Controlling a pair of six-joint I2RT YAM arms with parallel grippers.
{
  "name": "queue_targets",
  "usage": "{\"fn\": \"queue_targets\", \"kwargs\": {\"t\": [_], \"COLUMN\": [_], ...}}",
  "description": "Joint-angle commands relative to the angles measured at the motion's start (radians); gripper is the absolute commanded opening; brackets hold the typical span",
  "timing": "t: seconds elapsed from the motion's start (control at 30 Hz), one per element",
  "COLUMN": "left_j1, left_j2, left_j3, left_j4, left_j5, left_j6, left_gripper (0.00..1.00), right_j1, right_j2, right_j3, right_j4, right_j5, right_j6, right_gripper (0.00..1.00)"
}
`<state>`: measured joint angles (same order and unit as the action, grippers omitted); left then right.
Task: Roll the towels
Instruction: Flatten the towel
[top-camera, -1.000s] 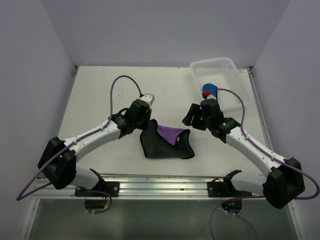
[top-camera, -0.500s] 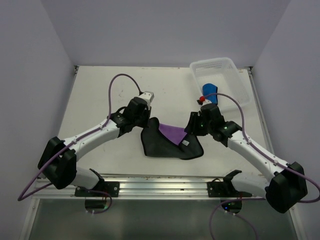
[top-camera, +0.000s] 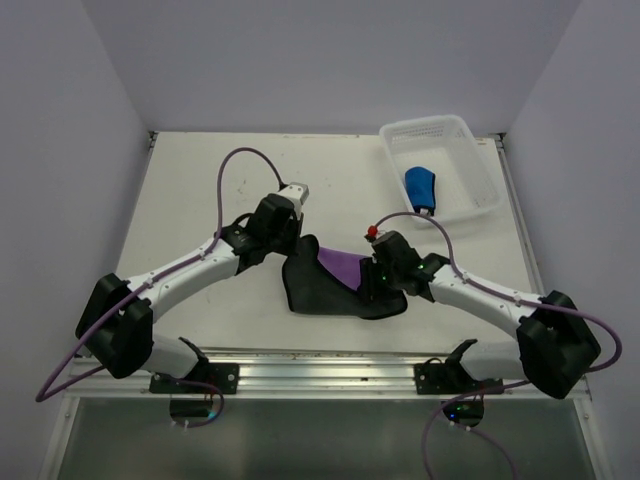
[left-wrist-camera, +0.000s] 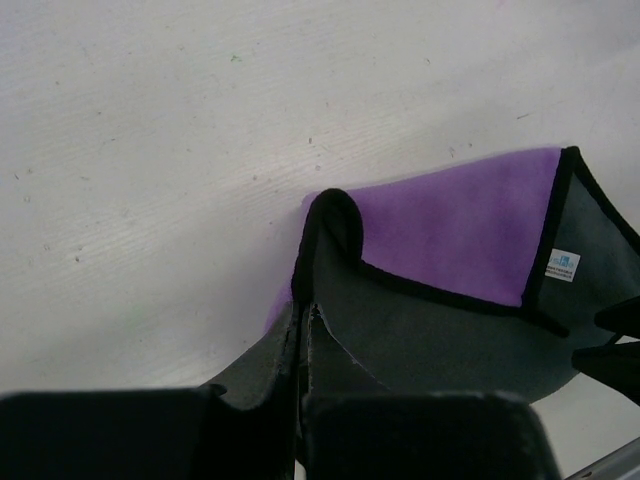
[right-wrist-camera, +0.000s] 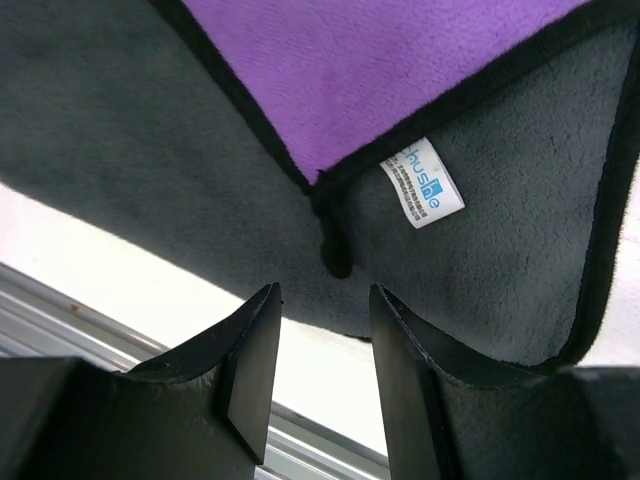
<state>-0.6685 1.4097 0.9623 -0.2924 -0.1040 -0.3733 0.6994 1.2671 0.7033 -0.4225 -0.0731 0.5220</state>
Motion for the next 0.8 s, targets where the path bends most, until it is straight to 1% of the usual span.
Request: {"fn": "queue_targets", "kwargs": {"t": [0.0,0.2,0.4,0.43,0.47,0.63,0.67,0.7,0.77], "left_j1": [0.006,0.004,0.006,0.006,0.006,0.004,0.006,0.006,0.004], "left_j2": [-0.026,-0.026,-0.028,-0.029,-0.029,-0.035,-0.037,-0.041,-0.051], "left_j3": [0.009,0.007,0.006,0.006,0.006,0.01,0.012,0.013,0.024], "left_j4": [0.052,0.059,0.059,0.059,0.059,0.053,0.053,0.047,0.035], "left_j5": [0.007,0.015,0.018,0.02,0.02,0.02,0.024,0.029,0.047], "left_j6": [0.027,0.027,0.028,0.028,0.028,0.03,0.03,0.031,0.033], "left_gripper": [0.0,0.0,0.0,0.0,0.0,0.0,0.0,0.0,0.0], "right_j1": [0.012,0.017,0.025,0.025,0.025,0.028,0.026,0.026,0.026], "right_j2": [0.034,0.097,0.113,0.118,0.13,0.159,0.16,0.152,0.134], "right_j3": [-0.011,-0.011,-0.013,-0.013,-0.013,-0.008,-0.004,-0.002,0.012], "right_j4": [0.056,0.105,0.116,0.116,0.114,0.113,0.108,0.099,0.085], "right_j5": [0.019,-0.028,-0.019,-0.016,-0.008,0.022,0.027,0.038,0.044], "right_j6": [-0.02,-0.028,-0.031,-0.031,-0.031,-0.034,-0.036,-0.037,-0.037], "right_gripper": [0.44,0.43,0.39,0.38,0.36,0.13,0.1,0.05,0.0]}}
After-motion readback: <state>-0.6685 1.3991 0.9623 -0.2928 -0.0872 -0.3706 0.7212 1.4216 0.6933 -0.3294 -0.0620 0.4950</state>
